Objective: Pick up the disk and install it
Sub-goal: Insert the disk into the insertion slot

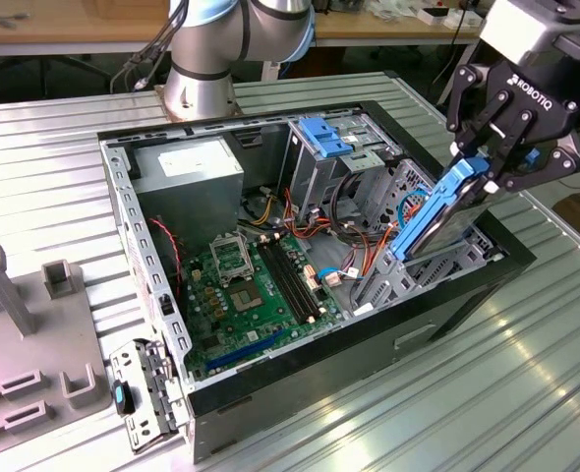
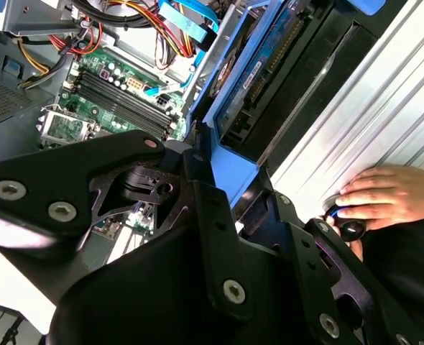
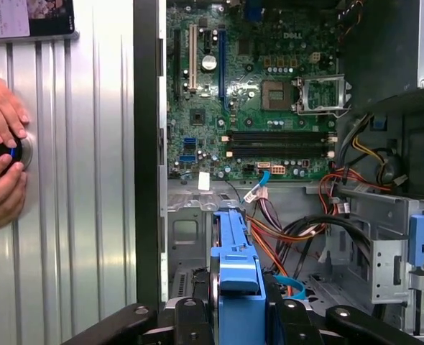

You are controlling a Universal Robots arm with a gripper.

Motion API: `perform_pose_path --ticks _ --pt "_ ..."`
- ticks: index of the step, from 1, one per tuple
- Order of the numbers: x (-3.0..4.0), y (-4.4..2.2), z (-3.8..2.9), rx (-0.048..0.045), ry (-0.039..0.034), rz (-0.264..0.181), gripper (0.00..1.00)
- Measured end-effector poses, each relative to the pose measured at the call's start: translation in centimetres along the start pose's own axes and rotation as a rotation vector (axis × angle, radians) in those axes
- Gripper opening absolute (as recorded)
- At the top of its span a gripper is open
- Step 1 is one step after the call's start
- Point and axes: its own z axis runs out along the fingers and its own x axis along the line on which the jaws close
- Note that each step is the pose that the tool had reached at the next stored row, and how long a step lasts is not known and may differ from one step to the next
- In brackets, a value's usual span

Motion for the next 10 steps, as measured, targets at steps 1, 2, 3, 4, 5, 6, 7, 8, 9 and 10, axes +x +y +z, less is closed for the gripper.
perform_pose_path --ticks 1,2,3,4,5,6,7,8,9,10 --pt "0.02 0.00 0.06 0.0000 -0.0001 0.000 0.37" --pt "0.03 0.01 0.12 0.0000 -0.0003 0.000 0.37" --pt "0.05 0.01 0.17 0.0000 -0.0003 0.000 0.37" --pt "0.07 0.01 0.23 0.0000 -0.0005 0.000 0.37" --pt "0.09 0.01 0.30 0.0000 -0.0006 0.000 0.37" --pt "0.11 0.01 0.37 0.0001 -0.0006 0.000 0.37" --pt "0.13 0.02 0.43 0.0001 -0.0006 0.000 0.37" --pt "0.16 0.02 0.52 0.0001 -0.0008 0.000 0.37" --pt "0.18 0.02 0.58 0.0002 -0.0009 0.000 0.37" --pt "0.20 0.02 0.63 0.0002 -0.0010 0.000 0.37"
